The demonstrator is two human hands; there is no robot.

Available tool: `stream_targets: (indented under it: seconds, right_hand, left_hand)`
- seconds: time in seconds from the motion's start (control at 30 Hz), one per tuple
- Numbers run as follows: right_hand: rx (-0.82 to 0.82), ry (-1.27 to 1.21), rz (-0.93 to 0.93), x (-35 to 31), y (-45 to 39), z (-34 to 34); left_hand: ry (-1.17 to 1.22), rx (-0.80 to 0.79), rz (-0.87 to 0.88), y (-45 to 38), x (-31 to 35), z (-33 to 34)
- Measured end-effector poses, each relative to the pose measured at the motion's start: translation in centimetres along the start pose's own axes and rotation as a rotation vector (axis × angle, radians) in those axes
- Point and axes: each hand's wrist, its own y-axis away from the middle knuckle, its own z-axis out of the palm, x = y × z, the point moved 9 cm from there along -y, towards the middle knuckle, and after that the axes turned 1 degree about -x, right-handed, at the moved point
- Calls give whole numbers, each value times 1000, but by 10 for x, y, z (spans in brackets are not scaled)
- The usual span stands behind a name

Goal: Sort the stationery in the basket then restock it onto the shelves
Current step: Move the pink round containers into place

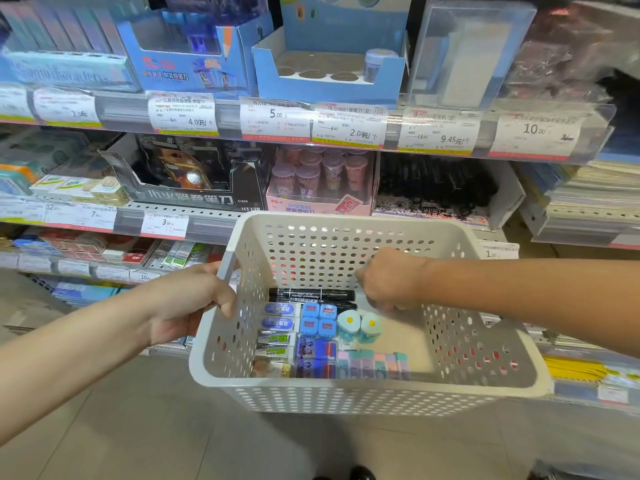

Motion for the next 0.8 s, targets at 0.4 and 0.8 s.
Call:
stream_targets:
  seconds: [0.4, 0.8]
  right_hand:
    - [876, -1148, 510, 101, 79, -65]
    - [802, -850, 714, 148, 18, -60]
  left_hand:
    - [-3, 8, -3, -5, 0, 2]
    - [-21, 32, -17, -3, -4, 3]
